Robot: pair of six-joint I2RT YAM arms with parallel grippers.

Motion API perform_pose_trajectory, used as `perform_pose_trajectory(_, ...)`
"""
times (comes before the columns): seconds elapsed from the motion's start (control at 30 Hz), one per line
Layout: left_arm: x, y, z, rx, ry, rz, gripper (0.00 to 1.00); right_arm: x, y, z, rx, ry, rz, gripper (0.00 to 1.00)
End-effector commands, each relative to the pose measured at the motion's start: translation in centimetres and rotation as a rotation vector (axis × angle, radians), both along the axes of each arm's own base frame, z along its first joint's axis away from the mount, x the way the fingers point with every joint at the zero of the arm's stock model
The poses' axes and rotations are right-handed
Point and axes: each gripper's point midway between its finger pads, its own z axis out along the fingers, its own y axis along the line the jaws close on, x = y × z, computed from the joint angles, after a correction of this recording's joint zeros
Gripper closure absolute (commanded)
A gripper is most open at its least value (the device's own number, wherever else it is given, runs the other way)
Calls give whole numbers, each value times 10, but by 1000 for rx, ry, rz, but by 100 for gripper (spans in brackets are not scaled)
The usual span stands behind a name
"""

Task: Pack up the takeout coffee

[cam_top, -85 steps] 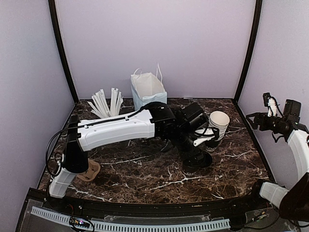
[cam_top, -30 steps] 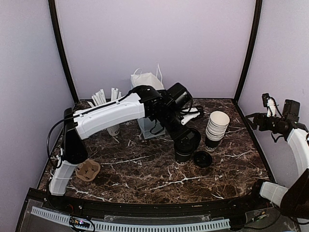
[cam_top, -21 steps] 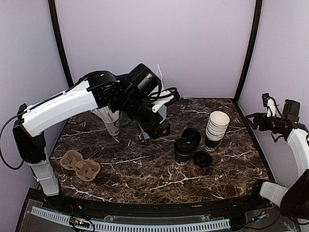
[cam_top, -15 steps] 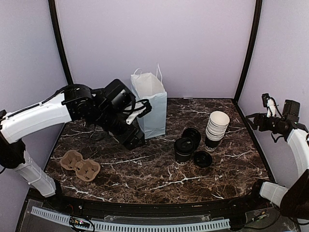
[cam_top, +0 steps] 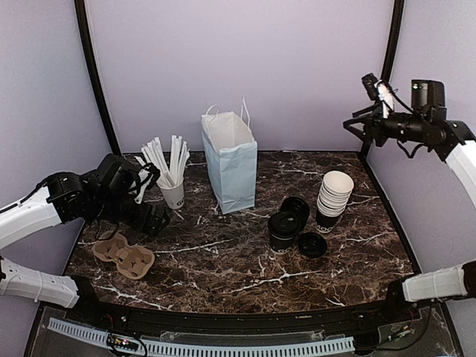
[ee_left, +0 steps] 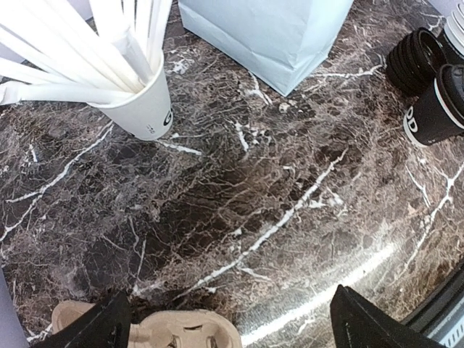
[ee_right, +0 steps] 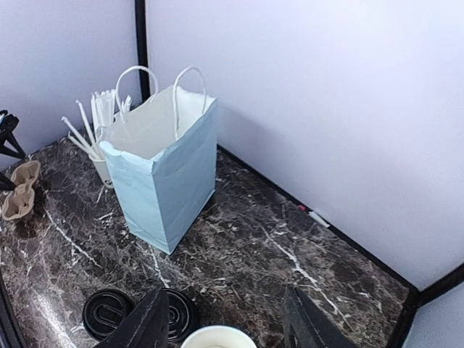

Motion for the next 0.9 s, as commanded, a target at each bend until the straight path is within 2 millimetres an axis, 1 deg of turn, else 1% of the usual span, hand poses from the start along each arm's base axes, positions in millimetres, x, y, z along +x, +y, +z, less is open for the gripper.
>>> perform_pose_trajectory(0.0,20,5,2,-51,-111,67,1,33,50,-44,-102,147,48,44)
perform_pose_trajectory(0.03,19,8,-5,-40,-109,74,1,40,64,-44,-101,148,61,43)
perform_pose_trajectory(0.07,23,8,-2,-59,-141,83,1,54,78,-53,-103,173,69,42)
perform_pose_trajectory(0.1,21,12,-7,-55,-152,89,1,63,91,-55,-98,180,77,42)
perform_pose_trajectory(0.13,24,11,-5,-80,-180,93,1,71,105,-58,-89,190,88,42)
perform_pose_trajectory(0.17,23,14,-10,-84,-186,101,1,80,118,-62,-82,203,96,42)
perform_pose_trajectory(0.23,23,15,-8,-113,-199,113,1,93,145,-67,-68,225,108,41)
perform_pose_trajectory(0.33,17,17,-7,-133,-175,127,1,107,182,-70,-32,278,128,37)
perform_pose_trajectory(0.4,11,15,-6,-162,-153,114,2,115,201,-65,-8,288,132,34)
perform_pose_trajectory(0.47,6,14,-4,-188,-133,110,3,121,216,-68,-9,295,128,33)
perform_pose_trajectory(0.57,-3,14,-1,-217,-110,99,5,129,232,-75,-19,295,107,32)
perform_pose_trajectory(0.63,-6,15,4,-238,-107,99,6,130,238,-79,-30,286,90,31)
perform_pose_trajectory(0.7,-8,15,10,-261,-110,102,7,132,241,-84,-41,285,65,30)
perform_pose_trajectory(0.77,-9,14,17,-284,-115,105,8,139,239,-89,-52,280,17,31)
perform_pose_trajectory(0.87,-11,10,22,-301,-100,93,9,148,238,-99,-55,292,-31,36)
